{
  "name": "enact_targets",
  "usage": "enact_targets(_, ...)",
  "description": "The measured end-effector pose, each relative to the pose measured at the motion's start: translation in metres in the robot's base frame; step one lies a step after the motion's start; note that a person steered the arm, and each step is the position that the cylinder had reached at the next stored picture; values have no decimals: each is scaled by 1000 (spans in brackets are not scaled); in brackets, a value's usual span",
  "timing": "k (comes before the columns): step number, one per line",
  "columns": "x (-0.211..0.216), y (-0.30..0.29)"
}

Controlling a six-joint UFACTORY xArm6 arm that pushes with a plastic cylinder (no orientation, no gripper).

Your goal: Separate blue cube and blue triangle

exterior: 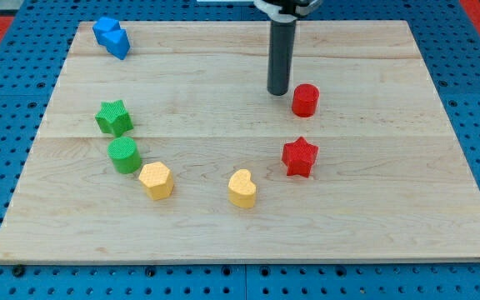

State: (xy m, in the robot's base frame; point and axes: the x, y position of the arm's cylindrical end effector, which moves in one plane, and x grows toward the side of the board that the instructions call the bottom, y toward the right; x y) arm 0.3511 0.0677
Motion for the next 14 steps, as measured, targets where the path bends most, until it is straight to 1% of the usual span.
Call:
enact_targets(1, -7, 32)
enact_targets(2, -4, 40)
enact_targets(3, 29, 37)
enact_targets(4, -11, 18)
enact_targets(5, -68, -41)
enact_targets(6, -139, -88)
enact_targets(7, -145, -187)
enact_targets(8, -160, -229)
enact_targets(9, -159, -235)
enact_targets(10, -159, -275)
enact_targets(11, -159, -330)
enact_targets(12, -146, -327)
enact_targets(13, -114, -303)
enact_targets(14, -58, -270)
